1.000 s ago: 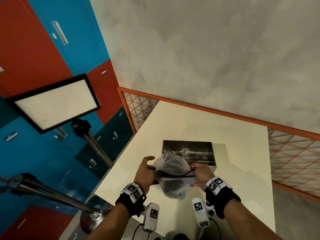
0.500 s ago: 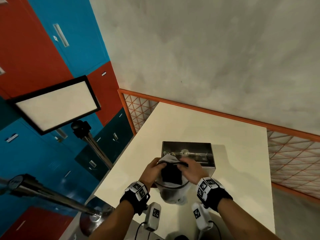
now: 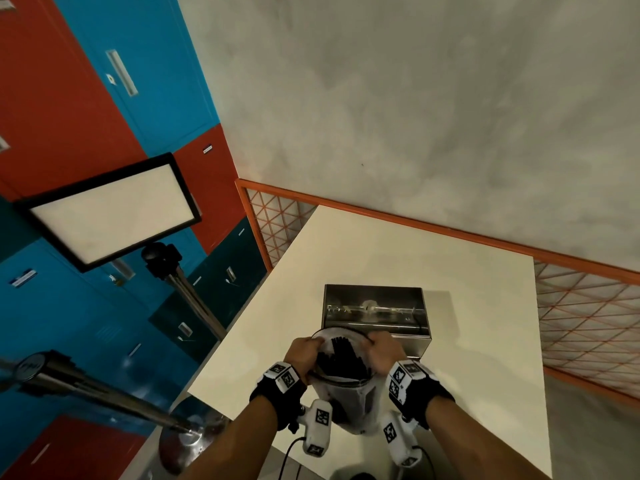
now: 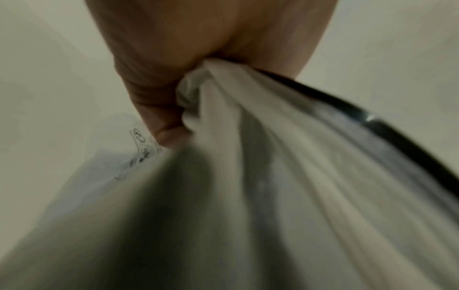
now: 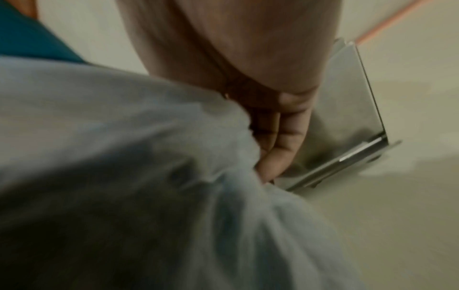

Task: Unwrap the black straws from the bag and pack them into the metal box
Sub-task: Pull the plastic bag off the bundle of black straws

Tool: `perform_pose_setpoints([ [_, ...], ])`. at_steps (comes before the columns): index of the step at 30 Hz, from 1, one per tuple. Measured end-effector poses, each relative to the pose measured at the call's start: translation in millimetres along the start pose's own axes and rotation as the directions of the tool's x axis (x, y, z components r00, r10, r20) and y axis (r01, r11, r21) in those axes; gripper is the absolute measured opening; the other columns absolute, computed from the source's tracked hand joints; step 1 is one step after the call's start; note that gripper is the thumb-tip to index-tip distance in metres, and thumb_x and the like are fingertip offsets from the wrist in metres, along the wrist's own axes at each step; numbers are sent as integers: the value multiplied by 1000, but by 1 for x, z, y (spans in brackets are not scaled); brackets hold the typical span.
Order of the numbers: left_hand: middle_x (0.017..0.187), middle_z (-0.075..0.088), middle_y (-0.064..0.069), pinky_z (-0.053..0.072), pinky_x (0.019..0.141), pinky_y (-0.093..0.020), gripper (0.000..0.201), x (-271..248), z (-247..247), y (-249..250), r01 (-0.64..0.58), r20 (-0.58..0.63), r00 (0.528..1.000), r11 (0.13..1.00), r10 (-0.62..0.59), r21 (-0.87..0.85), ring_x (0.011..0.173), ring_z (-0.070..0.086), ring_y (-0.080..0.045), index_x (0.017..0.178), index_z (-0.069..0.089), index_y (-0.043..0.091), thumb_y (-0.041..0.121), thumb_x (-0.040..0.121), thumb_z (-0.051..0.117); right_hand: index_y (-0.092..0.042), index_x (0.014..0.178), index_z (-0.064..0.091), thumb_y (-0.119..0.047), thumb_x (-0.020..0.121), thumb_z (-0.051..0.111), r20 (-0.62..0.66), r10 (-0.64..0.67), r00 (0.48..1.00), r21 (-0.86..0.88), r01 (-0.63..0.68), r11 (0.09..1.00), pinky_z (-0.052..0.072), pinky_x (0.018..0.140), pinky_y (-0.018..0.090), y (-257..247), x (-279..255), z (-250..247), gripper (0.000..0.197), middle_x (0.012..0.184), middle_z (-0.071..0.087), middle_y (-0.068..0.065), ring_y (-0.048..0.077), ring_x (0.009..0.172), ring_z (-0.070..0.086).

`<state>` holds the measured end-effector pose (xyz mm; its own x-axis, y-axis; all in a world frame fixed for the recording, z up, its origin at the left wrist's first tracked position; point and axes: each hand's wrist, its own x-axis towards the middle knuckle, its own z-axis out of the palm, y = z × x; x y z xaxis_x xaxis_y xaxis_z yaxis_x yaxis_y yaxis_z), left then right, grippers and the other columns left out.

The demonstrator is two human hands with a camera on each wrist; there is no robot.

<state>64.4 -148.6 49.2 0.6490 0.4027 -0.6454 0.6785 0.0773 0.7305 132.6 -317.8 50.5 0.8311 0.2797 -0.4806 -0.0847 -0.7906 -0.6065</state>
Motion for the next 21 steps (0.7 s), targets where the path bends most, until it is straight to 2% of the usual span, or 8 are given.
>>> perform_pose_setpoints([
  [3, 94, 74, -22, 59, 85, -51, 27, 3, -1, -6, -37, -41, 998, 999, 39, 40, 93, 71, -40, 89, 72, 9, 16, 102, 50, -20, 89, 67, -32, 95, 53, 37, -40, 999, -114, 44, 993, 49, 79, 31, -1, -8, -5, 19, 102, 72, 13, 33, 101, 66],
  [7, 94, 74, -22, 56, 67, -36, 29, -7, -4, -3, -103, -41, 994, 992, 100, -75, 86, 71, -36, 93, 71, 6, 3, 101, 43, -18, 119, 62, -49, 95, 44, 147, -8, 989, -189, 36, 981, 57, 72, 44, -7, -24, -32, 43, 111, 69, 12, 33, 88, 70],
  [11, 89, 70, -18, 53, 60, -31, 30, -11, -5, 2, -156, -94, 986, 951, 135, -267, 73, 67, -28, 100, 66, 7, -6, 96, 40, -22, 127, 52, -45, 98, 46, 311, 58, 949, 126, -102, 987, 61, 67, 46, -16, -42, -52, 38, 111, 69, 15, 33, 75, 74],
  [13, 96, 71, -17, 58, 67, -38, 17, -13, -3, 3, -145, -61, 989, 932, 132, -333, 78, 69, -29, 114, 59, 9, 8, 99, 51, -27, 133, 43, -28, 98, 51, 325, 40, 945, 379, -169, 910, 60, 60, 45, -16, -44, -53, 36, 124, 62, 18, 37, 74, 73],
  [16, 121, 62, -15, 62, 74, -49, 64, -11, -7, -1, -109, -28, 994, 971, 106, -215, 100, 68, -32, 142, 38, 10, 32, 90, 69, -22, 130, 44, -12, 94, 55, 224, 53, 973, 493, -160, 855, 61, 63, 50, -9, -41, -47, 39, 114, 66, 18, 37, 73, 74],
  [18, 139, 49, -14, 63, 65, -46, 83, -16, -14, -4, -103, -77, 992, 995, 103, -5, 116, 59, -35, 152, 25, 16, 47, 88, 69, -13, 126, 49, -6, 92, 55, 180, 83, 980, 550, -170, 818, 60, 68, 55, -4, -40, -42, 35, 109, 66, 19, 39, 77, 73],
  [19, 141, 47, -15, 63, 60, -44, 89, -21, -17, -6, -108, -91, 989, 987, 119, 119, 117, 58, -37, 153, 23, 17, 56, 86, 67, -9, 125, 51, -4, 92, 54, 164, 104, 981, 585, -182, 791, 60, 69, 57, -1, -38, -40, 33, 108, 66, 21, 40, 78, 73],
  [21, 127, 60, -18, 63, 56, -46, 87, -33, -22, -5, -62, -56, 995, 966, 79, 250, 98, 69, -38, 144, 32, 13, 68, 84, 62, -6, 123, 53, -6, 94, 53, 167, 127, 978, 614, -204, 762, 59, 68, 59, 2, -41, -36, 29, 108, 66, 23, 42, 78, 72],
])
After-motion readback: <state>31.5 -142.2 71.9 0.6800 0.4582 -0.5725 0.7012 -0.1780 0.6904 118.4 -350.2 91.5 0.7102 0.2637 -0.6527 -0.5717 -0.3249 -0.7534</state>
